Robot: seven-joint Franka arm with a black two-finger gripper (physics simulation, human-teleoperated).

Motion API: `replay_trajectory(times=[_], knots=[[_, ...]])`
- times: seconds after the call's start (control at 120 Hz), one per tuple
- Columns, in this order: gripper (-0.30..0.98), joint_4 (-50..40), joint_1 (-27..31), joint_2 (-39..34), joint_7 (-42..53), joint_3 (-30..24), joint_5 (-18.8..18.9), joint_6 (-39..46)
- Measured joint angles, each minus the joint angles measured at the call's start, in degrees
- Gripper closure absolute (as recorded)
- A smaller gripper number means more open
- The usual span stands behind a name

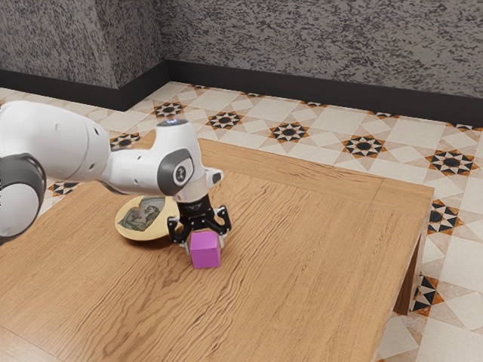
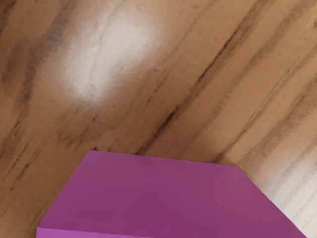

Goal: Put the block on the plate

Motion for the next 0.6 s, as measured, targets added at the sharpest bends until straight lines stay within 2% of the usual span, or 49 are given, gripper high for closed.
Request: replay_trajectory(times=[0.308, 0.6], knots=[[0.26, 0.03, 0.0, 0.87, -0.39, 0.02, 0.04, 0.05], [0.27, 1.14, 0.0, -0.94, -0.87, 1.05, 0.3, -2.6]])
